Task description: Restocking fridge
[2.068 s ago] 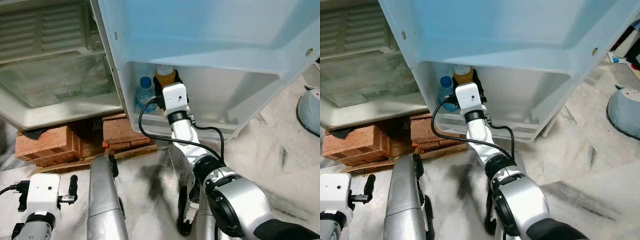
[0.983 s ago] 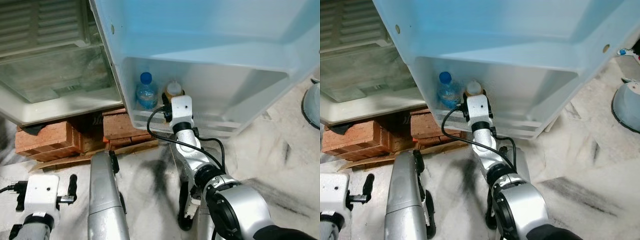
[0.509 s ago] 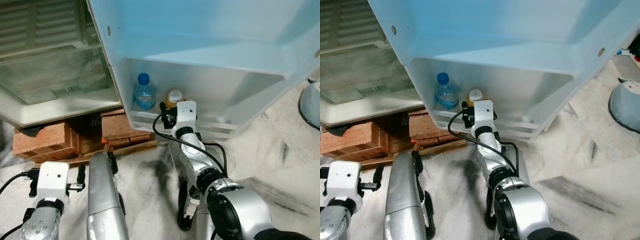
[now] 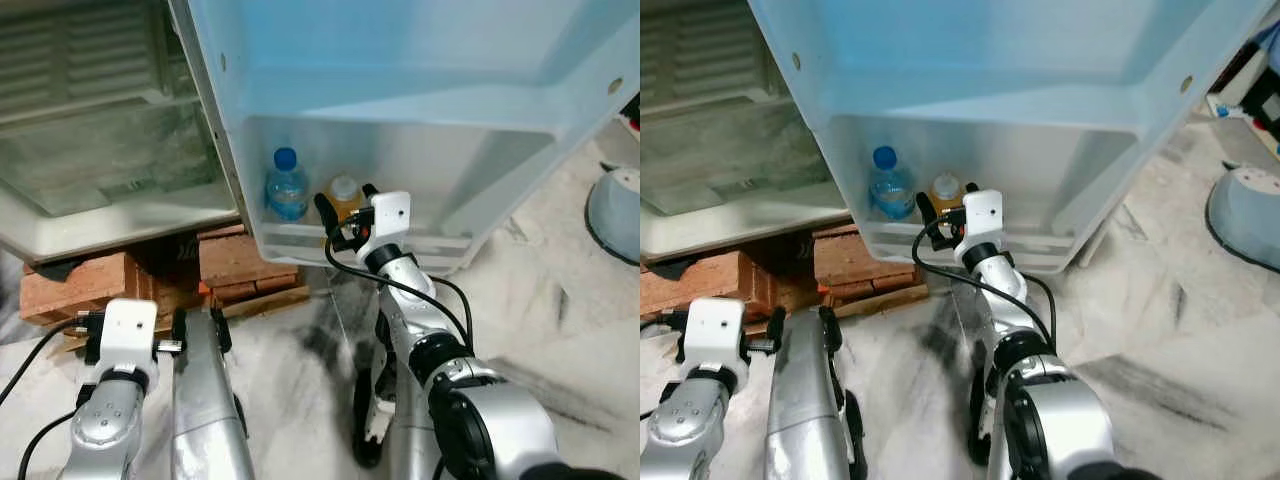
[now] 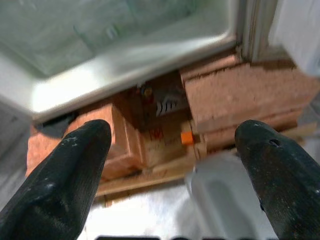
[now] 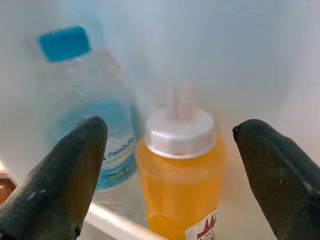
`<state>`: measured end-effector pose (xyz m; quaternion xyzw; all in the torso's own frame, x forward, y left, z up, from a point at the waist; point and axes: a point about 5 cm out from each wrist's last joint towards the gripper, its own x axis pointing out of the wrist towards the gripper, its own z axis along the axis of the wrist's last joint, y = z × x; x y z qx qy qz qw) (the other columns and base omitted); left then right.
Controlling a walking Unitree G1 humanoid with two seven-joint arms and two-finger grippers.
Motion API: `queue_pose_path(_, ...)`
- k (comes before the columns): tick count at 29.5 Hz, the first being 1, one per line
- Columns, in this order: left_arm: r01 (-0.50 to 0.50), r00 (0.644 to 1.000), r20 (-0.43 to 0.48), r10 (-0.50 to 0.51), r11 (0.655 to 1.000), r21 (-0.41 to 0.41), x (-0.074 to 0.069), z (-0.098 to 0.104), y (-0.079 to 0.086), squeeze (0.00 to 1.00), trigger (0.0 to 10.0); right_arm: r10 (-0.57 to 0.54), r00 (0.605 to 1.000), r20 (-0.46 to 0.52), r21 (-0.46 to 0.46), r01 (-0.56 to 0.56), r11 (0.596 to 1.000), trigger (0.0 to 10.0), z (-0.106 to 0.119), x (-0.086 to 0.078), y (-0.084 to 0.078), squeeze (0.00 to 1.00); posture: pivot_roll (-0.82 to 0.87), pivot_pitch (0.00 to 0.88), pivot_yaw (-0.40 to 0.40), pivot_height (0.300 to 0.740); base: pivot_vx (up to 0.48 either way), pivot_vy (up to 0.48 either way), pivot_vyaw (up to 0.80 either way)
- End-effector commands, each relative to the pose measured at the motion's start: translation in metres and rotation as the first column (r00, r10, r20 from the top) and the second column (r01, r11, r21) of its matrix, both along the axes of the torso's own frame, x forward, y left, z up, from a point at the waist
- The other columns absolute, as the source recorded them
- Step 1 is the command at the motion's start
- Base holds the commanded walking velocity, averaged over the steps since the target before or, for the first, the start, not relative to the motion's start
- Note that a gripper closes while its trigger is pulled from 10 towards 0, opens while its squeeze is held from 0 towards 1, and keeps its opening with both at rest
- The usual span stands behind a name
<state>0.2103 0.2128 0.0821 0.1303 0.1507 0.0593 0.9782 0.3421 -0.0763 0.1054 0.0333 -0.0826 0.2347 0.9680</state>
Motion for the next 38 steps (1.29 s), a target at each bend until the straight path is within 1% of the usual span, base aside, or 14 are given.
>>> queue_pose_path(1, -0.01, 1.0, -0.018, 0.01, 1.0, 0.002, -0.002, -0.006, 0.001, 0.0, 10.0, 0.045, 0.997, 0.058, -0.026, -0.043, 0.999, 10.0, 0.001, -0.007, -0.002, 1.0, 0.21, 0.104, -0.021, 0.464, 0.0, 0.0, 0.0)
queue_pose_path(3, -0.01, 1.0, -0.009, 0.01, 1.0, -0.001, 0.002, -0.006, 0.0, 0.0, 10.0, 0.063, 0.994, 0.091, -0.054, -0.059, 0.997, 10.0, 0.001, -0.013, -0.009, 1.0, 0.2, 0.093, -0.019, 0.464, 0.0, 0.0, 0.0)
queue_pose_path(8, -0.007, 1.0, -0.002, 0.007, 1.0, -0.007, 0.005, -0.008, 0.0, 0.0, 10.0, 0.043, 0.994, 0.1, -0.042, -0.039, 0.998, 10.0, -0.003, -0.025, -0.026, 1.0, 0.18, 0.06, -0.012, 0.464, 0.0, 0.0, 0.0)
queue_pose_path(12, -0.006, 1.0, -0.003, 0.006, 1.0, -0.019, 0.008, -0.015, -0.002, 0.0, 10.0, -0.011, 0.998, 0.058, 0.001, 0.011, 1.0, 10.0, -0.01, -0.051, -0.05, 1.0, 0.14, 0.016, -0.007, 0.464, 0.0, 0.0, 0.0)
queue_pose_path(14, -0.009, 1.0, -0.003, 0.009, 1.0, -0.023, 0.009, -0.017, -0.002, 0.0, 10.0, -0.02, 0.998, 0.057, -0.007, 0.02, 1.0, 10.0, -0.011, -0.057, -0.054, 1.0, 0.13, 0.003, -0.004, 0.464, 0.0, 0.0, 0.0)
queue_pose_path(15, -0.008, 1.0, 0.004, 0.008, 1.0, -0.028, 0.011, -0.016, -0.003, 0.0, 10.0, -0.023, 0.998, 0.057, -0.009, 0.023, 1.0, 10.0, -0.01, -0.067, -0.058, 1.0, 0.12, 0.0, -0.002, 0.464, 0.0, 0.0, 0.0)
queue_pose_path(16, -0.008, 1.0, 0.004, 0.008, 1.0, -0.028, 0.011, -0.016, -0.003, 0.0, 10.0, -0.023, 0.998, 0.057, -0.009, 0.023, 1.0, 10.0, -0.01, -0.067, -0.058, 1.0, 0.12, 0.0, -0.002, 0.464, 0.0, 0.0, 0.0)
queue_pose_path(18, -0.01, 1.0, 0.008, 0.011, 0.998, -0.056, 0.012, -0.02, -0.004, 0.0, 10.0, -0.018, 1.0, 0.01, -0.013, 0.018, 1.0, 10.0, -0.015, -0.08, -0.061, 1.0, 0.1, 0.0, 0.01, 0.464, 0.0, 0.0, 0.0)
queue_pose_path(19, -0.028, 1.0, 0.003, 0.028, 0.998, -0.061, 0.01, -0.023, -0.001, 0.0, 10.0, -0.018, 1.0, -0.016, -0.003, 0.018, 1.0, 10.0, -0.017, -0.084, -0.061, 0.69, 0.09, 0.0, 0.016, 0.464, 0.0, 0.0, 0.0)
queue_pose_path(20, -0.041, 0.999, -0.001, 0.041, 0.997, -0.063, 0.009, -0.025, 0.001, 0.0, 10.0, -0.017, 0.999, -0.035, 0.005, 0.017, 1.0, 10.0, -0.018, -0.087, -0.062, 0.69, 0.09, 0.0, 0.016, 0.464, 0.0, 0.0, 0.0)
queue_pose_path(21, -0.04, 0.999, 0.002, 0.04, 0.997, -0.064, 0.007, -0.025, 0.001, 0.0, 10.0, -0.043, 0.998, -0.055, -0.01, 0.042, 0.999, 10.0, -0.019, -0.088, -0.064, 0.0, 0.08, 0.0, 0.019, 0.464, 0.0, 0.0, 0.0)
queue_pose_path(27, -0.006, 1.0, 0.004, 0.006, 1.0, -0.023, 0.008, -0.034, -0.003, 0.0, 10.0, -0.12, 0.991, -0.056, 0.022, 0.121, 0.992, 10.0, -0.011, -0.092, -0.073, 0.0, 0.06, 0.0, 0.021, 0.464, 0.0, 0.0, 0.0)
queue_pose_path(30, -0.037, 0.999, -0.008, 0.036, 0.998, -0.051, 0.01, -0.04, -0.002, 0.0, 10.0, -0.124, 0.992, -0.038, 0.011, 0.124, 0.992, 10.0, -0.005, -0.088, -0.07, 0.0, 0.05, 0.0, 0.02, 0.484, 0.0, 0.0, 0.0)
queue_pose_path(38, -0.014, 1.0, 0.02, 0.015, 0.999, -0.039, 0.014, -0.038, -0.002, 0.0, 10.0, -0.11, 0.992, -0.057, -0.006, 0.11, 0.994, 10.0, 0.004, -0.084, -0.073, 0.0, 0.06, 0.0, 0.007, 0.534, 0.0, 0.0, 0.0)
